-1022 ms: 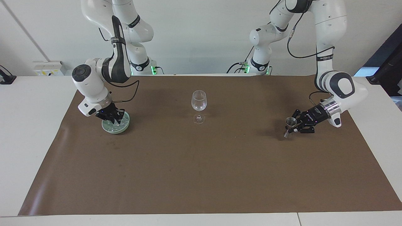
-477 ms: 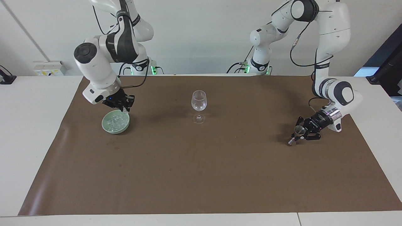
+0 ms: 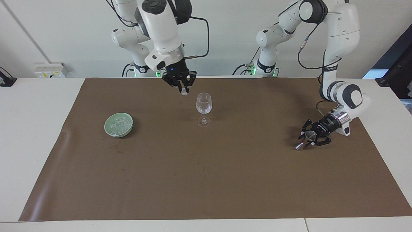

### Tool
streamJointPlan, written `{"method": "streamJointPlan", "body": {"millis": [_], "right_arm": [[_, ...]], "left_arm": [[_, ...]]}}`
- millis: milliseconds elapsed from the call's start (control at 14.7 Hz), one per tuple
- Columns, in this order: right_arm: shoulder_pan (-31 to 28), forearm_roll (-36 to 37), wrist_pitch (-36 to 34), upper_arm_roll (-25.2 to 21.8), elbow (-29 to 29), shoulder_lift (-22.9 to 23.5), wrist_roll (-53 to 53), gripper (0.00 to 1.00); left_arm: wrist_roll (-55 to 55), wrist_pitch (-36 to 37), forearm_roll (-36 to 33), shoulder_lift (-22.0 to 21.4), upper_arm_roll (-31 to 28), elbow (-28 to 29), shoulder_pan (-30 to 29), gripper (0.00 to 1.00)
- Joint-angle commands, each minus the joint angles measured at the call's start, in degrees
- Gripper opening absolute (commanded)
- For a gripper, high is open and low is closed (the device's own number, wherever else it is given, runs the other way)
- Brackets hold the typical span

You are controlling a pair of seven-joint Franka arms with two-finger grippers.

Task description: Pour wine and add ice with both arms

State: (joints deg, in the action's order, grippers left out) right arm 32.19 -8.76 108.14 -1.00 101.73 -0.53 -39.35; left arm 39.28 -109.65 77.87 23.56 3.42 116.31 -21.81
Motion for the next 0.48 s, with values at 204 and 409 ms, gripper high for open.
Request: {"method": "streamJointPlan", "body": {"millis": [204, 409], "right_arm": [[6.48, -0.03, 4.71, -0.32, 3.55, 1.85, -5.82, 0.13], [6.48, 2.17, 5.42, -0.32, 5.23, 1.85, -5.56, 0.13]], "left_arm": [[0.27, -1.71, -20.24, -0.36, 0.01, -5.29, -0.43, 1.0], [0.18, -0.75, -31.52, -0.45, 0.01, -8.8, -0.43, 1.0]]}}
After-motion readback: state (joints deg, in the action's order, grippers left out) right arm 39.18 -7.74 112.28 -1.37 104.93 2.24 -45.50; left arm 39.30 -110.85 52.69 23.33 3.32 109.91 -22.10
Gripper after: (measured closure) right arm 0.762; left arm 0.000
